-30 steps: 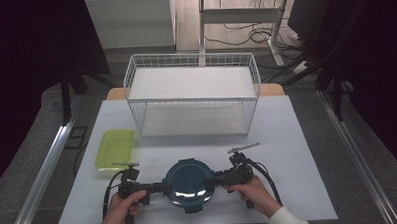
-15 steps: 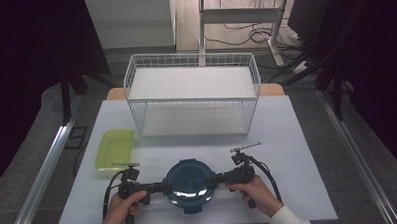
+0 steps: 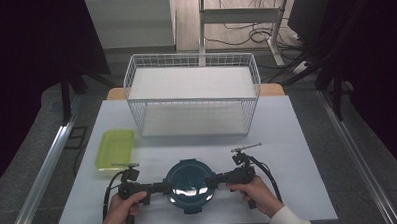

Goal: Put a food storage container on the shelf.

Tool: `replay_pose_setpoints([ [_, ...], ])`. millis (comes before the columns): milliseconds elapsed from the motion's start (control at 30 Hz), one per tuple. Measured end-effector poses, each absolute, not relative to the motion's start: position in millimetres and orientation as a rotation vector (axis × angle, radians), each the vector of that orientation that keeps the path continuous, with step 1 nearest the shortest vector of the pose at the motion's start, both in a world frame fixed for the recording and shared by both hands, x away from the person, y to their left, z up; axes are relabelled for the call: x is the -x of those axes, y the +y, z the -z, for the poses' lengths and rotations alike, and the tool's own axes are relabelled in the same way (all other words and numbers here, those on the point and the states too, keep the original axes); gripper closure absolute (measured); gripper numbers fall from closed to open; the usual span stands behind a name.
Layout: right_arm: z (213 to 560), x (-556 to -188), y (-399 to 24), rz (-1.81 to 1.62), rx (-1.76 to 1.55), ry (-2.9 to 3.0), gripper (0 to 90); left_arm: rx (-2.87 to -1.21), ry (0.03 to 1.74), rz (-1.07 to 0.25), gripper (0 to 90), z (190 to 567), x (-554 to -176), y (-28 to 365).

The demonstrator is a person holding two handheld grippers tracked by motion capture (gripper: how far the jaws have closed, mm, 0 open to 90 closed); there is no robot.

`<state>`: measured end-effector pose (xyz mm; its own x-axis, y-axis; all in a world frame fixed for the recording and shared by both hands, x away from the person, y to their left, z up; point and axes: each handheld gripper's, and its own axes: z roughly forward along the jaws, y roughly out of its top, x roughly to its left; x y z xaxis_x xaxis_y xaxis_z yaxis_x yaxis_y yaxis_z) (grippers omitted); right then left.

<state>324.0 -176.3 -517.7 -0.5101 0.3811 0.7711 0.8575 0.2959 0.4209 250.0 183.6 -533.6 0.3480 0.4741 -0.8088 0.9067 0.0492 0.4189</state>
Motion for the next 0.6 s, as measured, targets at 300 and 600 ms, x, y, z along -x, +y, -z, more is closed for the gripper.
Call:
replay_pose_setpoints([
  [300,517,-321,-181,1.176,1.078,-2.012,45.9,-1.589,1.267,0.509,51.6,532,-247,183],
  [600,513,-313,-184,1.201,1.07,-2.026,47.9,-1.61,1.236,0.458,53.7,524,-239,180],
])
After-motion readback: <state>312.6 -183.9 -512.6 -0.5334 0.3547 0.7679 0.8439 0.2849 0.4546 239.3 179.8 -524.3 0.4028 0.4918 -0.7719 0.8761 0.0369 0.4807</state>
